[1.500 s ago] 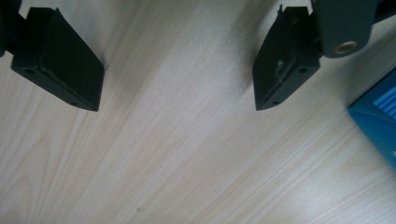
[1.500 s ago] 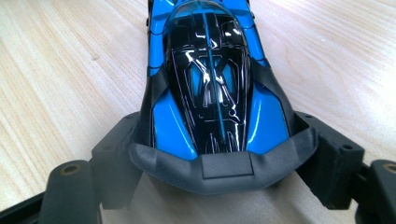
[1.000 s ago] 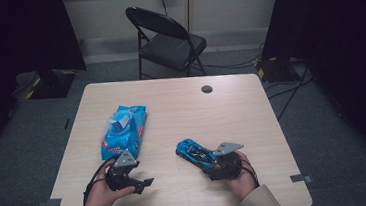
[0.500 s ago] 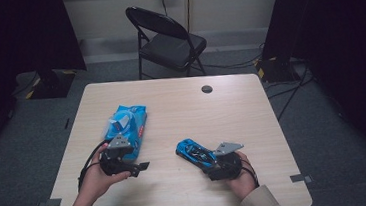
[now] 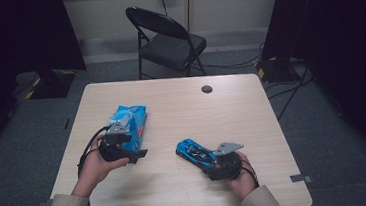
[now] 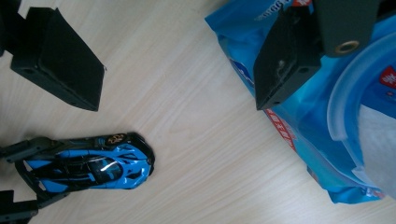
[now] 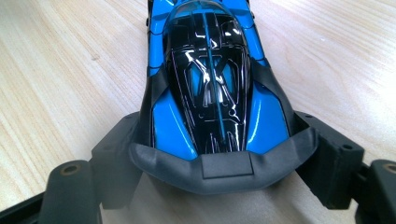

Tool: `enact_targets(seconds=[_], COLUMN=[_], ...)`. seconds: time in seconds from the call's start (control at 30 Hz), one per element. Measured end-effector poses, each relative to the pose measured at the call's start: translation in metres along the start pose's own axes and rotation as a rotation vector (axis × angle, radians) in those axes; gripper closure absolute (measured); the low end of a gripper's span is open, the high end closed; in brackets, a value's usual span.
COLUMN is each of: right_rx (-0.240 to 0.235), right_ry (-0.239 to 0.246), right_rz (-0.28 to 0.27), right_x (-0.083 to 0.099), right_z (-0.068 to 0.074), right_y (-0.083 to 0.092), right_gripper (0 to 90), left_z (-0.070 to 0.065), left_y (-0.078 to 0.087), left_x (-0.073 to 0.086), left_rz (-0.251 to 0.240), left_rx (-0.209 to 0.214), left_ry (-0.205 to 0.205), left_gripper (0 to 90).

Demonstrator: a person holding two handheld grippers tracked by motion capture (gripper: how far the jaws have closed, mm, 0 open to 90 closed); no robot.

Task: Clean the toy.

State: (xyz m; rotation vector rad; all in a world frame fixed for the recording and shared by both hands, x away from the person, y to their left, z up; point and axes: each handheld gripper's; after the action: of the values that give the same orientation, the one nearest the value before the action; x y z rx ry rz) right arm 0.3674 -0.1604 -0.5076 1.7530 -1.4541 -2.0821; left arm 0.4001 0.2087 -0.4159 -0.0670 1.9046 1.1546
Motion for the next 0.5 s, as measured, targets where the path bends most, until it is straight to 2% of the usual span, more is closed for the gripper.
enact_targets(seconds=[0.1,0.4,0.5], right_rx=[0.0,0.0,0.0], right_ry=[0.0,0.0,0.0], right_rz=[0.0,0.0,0.0], right_x=[0.0,0.0,0.0], right_z=[0.0,0.0,0.0], right_y=[0.0,0.0,0.0], right_gripper=[23.9,23.9,23.9], left_z=[0.003,0.01,0.015], left_y=[-0.001,-0.006,-0.008], left_x=[-0.006,-0.022,-0.027], left_rz=[0.0,0.006,-0.001], left_rx=[0.008,-0.012,-0.02], left_ry=[0.008,-0.005,0.003], left_gripper=[16.7,16.3,16.4])
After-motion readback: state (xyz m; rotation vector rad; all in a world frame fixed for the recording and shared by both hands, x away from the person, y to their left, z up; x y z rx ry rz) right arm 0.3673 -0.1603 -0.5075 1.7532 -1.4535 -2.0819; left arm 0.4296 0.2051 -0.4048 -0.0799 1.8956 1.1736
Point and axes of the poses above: each handheld gripper's, and its own axes: y roughly backward along the jaws, x roughly out of its underside, z roughly to its left, and after that the axes turned 8 degrees about y, right-handed
